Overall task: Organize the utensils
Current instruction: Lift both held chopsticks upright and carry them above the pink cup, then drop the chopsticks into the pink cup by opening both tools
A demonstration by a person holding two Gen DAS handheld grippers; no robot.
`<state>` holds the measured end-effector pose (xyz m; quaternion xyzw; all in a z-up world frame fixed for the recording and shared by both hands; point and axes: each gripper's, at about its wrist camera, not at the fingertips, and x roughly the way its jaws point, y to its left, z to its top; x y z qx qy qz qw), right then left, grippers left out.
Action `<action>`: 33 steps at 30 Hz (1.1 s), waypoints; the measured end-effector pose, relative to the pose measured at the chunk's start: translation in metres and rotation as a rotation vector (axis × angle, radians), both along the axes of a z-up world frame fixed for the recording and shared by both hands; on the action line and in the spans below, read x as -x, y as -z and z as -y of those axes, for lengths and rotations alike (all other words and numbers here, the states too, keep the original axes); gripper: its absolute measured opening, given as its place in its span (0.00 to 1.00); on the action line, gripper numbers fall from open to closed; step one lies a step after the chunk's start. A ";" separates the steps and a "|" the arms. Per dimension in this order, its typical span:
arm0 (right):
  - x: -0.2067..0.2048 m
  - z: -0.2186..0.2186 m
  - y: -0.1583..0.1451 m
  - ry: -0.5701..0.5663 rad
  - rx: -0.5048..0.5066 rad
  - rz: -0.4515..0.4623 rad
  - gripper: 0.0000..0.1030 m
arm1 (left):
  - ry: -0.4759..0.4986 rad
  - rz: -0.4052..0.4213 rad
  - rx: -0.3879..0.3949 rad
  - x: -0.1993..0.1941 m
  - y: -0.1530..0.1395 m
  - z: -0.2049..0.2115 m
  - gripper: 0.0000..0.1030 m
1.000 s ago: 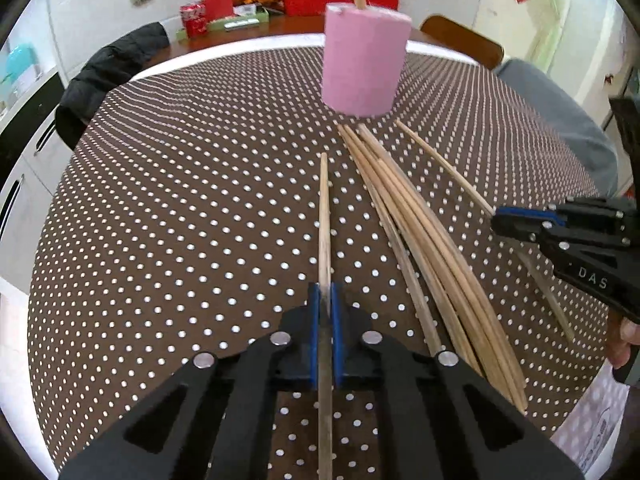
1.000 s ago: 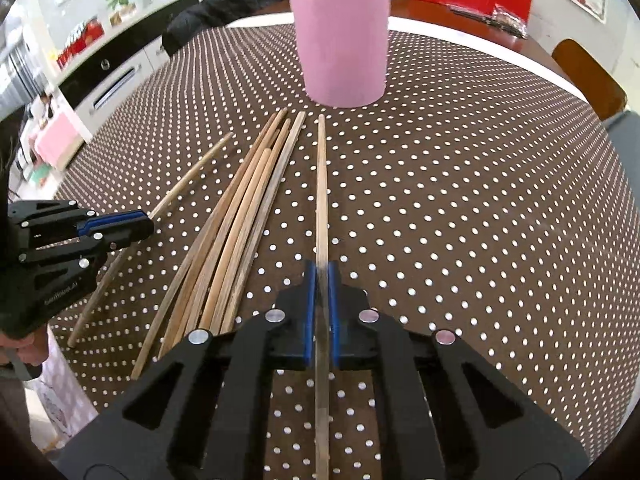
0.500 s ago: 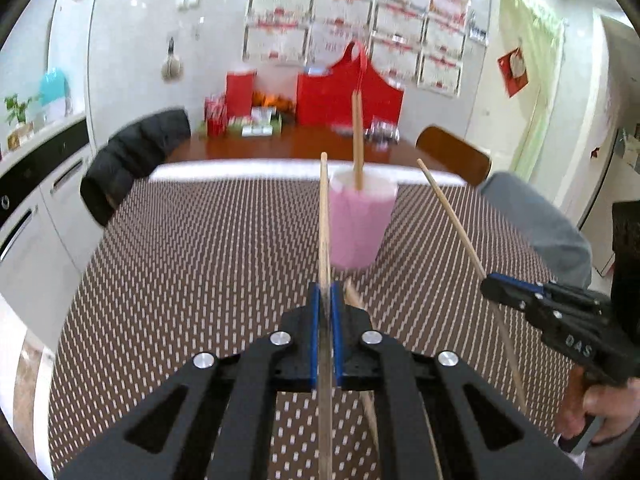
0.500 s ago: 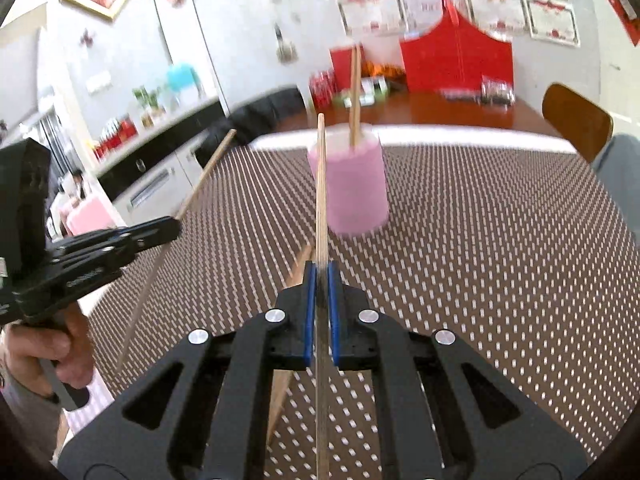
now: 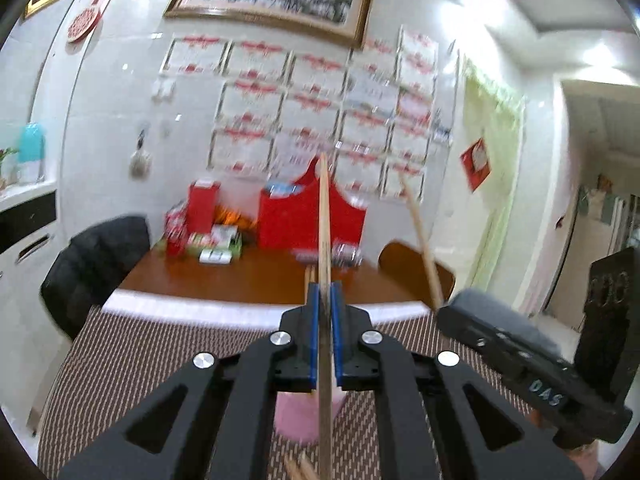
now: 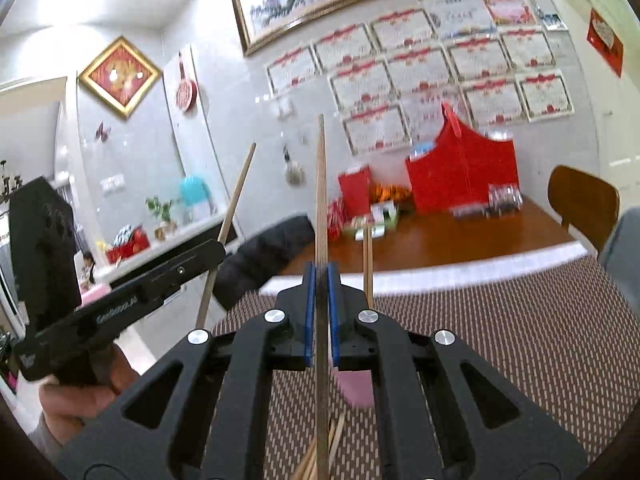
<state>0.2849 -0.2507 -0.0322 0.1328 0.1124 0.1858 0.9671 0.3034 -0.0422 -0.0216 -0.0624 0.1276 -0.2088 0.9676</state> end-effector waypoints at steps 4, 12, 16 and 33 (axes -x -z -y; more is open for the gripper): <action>-0.032 -0.005 -0.008 0.020 -0.005 0.025 0.06 | 0.028 0.069 0.046 -0.036 -0.011 0.011 0.06; -0.094 -0.010 0.009 0.067 -0.037 0.015 0.06 | 0.036 0.121 0.090 -0.099 -0.002 0.028 0.06; -0.112 -0.011 0.020 0.078 -0.043 0.007 0.06 | 0.041 0.128 0.103 -0.116 0.011 0.034 0.06; -0.129 -0.011 0.061 0.068 -0.034 -0.062 0.07 | 0.017 0.086 0.102 -0.135 0.068 0.038 0.07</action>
